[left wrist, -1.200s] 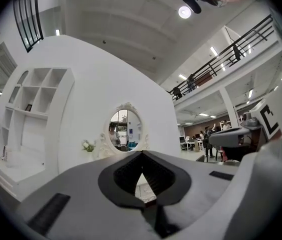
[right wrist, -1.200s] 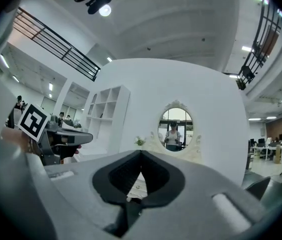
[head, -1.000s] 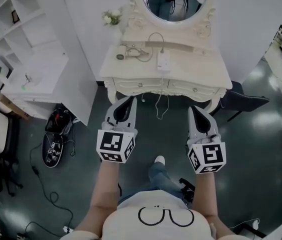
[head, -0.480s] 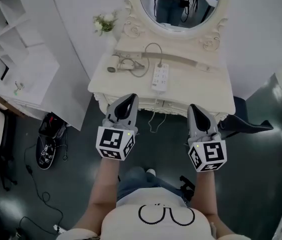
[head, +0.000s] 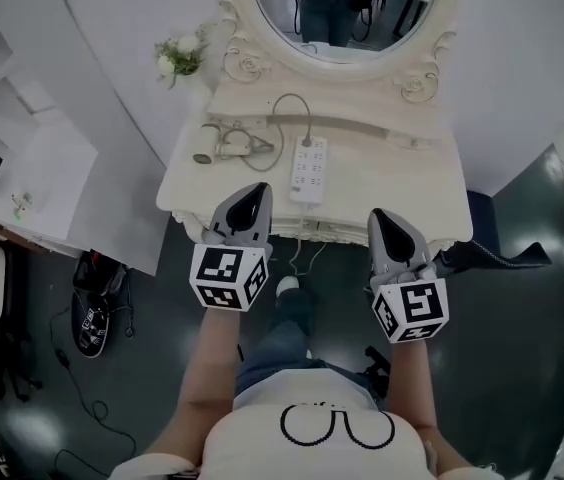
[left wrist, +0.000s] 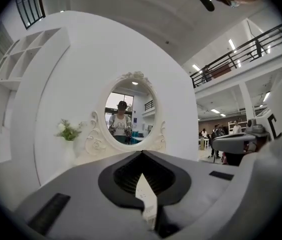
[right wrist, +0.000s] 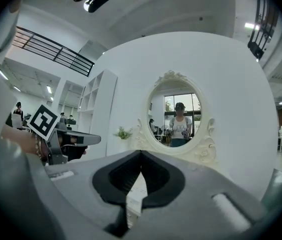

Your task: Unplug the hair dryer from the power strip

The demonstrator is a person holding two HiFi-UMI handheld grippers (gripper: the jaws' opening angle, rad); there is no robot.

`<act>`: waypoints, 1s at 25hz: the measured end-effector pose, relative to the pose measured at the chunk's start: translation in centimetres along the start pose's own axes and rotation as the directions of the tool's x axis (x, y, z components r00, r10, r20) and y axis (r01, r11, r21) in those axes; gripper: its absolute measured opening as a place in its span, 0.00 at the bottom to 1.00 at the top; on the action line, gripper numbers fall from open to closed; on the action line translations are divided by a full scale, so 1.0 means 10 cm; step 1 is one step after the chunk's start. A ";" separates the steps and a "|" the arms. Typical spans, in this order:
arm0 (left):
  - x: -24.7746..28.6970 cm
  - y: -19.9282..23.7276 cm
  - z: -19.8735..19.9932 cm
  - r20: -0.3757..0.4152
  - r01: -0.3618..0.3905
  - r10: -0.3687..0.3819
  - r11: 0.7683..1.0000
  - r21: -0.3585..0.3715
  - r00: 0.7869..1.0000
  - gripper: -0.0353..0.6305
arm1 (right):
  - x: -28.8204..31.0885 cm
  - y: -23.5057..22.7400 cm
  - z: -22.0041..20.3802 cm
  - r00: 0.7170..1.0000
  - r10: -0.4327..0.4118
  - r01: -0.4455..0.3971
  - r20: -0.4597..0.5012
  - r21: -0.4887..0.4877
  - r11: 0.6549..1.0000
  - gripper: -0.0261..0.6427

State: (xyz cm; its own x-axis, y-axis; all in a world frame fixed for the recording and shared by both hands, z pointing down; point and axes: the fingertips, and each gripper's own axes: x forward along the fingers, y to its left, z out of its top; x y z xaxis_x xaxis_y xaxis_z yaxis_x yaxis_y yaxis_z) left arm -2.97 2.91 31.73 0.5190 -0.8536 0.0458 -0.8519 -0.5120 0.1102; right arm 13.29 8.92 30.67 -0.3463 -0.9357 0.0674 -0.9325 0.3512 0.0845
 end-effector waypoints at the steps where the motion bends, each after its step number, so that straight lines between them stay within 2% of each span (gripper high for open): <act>1: 0.13 0.05 -0.03 -0.011 0.002 -0.002 1.000 -0.006 1.000 0.05 | 0.10 -0.05 -0.02 1.000 -0.002 0.002 -0.005 -0.001 1.000 0.04; 8: 1.10 0.51 -0.29 -0.087 0.031 -0.037 0.997 -0.076 0.995 0.05 | 1.00 -0.37 -0.16 0.998 -0.002 0.002 -0.056 -0.001 1.000 0.04; 10: 1.37 0.63 -0.39 -0.113 0.054 -0.065 0.994 -0.092 0.992 0.08 | 1.30 -0.47 -0.22 0.997 -0.002 0.003 -0.076 0.008 1.000 0.04; 11: 1.51 0.68 -0.43 -0.125 0.073 -0.085 0.993 -0.098 0.989 0.12 | 1.45 -0.52 -0.24 0.996 -0.002 0.003 -0.085 0.012 1.000 0.04; 13: 1.78 0.74 -0.54 -0.151 0.122 -0.136 0.987 -0.101 0.979 0.28 | 1.73 -0.60 -0.29 0.994 -0.002 0.003 -0.106 0.015 1.000 0.04; 14: 1.91 0.75 -0.60 -0.169 0.147 -0.163 0.984 -0.101 0.972 0.34 | 1.86 -0.64 -0.32 0.993 0.000 0.002 -0.118 0.014 1.000 0.04; 16: 2.13 0.78 -0.75 -0.219 0.190 -0.208 0.976 -0.103 0.953 0.40 | 2.10 -0.68 -0.40 0.989 0.006 -0.004 -0.149 0.011 1.000 0.04; 20: 2.51 0.80 -1.08 -0.310 0.260 -0.277 0.961 -0.095 0.910 0.40 | 2.48 -0.78 -0.60 0.979 0.008 -0.005 -0.206 0.015 1.000 0.04; 25: 2.84 0.76 -1.51 -0.400 0.302 -0.316 0.948 -0.099 0.860 0.39 | 2.65 -0.94 -0.94 0.958 -0.002 0.021 -0.288 0.064 0.998 0.04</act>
State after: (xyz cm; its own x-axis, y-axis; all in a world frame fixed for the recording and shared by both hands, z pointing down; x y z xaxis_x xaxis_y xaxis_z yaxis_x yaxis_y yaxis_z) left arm 6.36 -23.73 48.85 0.7440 -0.5341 0.4015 -0.6437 -0.7341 0.2163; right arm 13.86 -18.87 41.04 -0.3005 -0.8868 0.3511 -0.9441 0.3288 0.0226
